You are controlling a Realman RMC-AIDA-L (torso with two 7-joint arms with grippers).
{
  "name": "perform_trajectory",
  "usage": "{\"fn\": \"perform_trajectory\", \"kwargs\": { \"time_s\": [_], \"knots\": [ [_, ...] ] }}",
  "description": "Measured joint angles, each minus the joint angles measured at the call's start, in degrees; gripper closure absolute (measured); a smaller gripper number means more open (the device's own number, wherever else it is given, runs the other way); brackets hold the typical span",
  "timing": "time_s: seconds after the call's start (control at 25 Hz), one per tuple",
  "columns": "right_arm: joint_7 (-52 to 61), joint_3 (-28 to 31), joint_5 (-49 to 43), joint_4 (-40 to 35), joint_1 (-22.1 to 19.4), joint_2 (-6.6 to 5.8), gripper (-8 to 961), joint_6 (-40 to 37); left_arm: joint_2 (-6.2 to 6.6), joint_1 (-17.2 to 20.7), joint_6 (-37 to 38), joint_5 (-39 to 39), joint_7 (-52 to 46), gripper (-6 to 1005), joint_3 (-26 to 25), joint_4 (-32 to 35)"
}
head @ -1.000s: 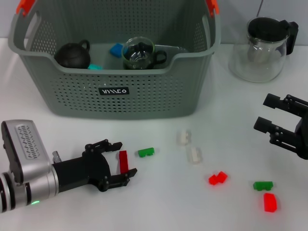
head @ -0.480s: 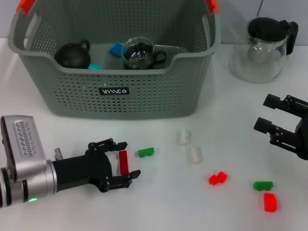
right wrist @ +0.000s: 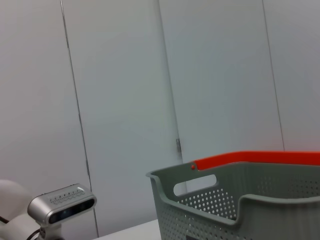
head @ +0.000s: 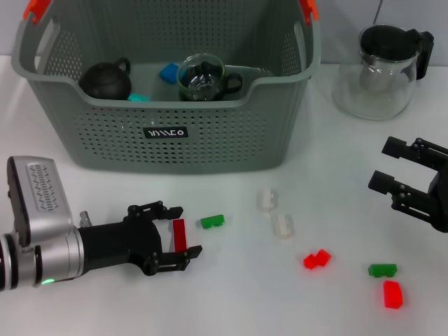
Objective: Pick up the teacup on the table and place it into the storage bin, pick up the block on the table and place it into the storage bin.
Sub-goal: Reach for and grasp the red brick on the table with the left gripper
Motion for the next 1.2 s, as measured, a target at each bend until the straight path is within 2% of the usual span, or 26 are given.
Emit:
{"fn": "perform_trajectory", "kwargs": {
  "time_s": [0.8, 1.2],
  "knots": [
    [0.7, 0.0, 0.2, 0.0, 0.4, -0.09, 267, 0.0, -0.03, -0.4, 0.6, 3.7, -5.2, 196, 1.5, 3.3],
    [0.7, 0.0, 0.2, 0.0, 0.4, -0.09, 267, 0.0, -0.77, 1.1, 2.1, 3.6, -5.2, 196, 0.9, 5.5]
  ]
}}
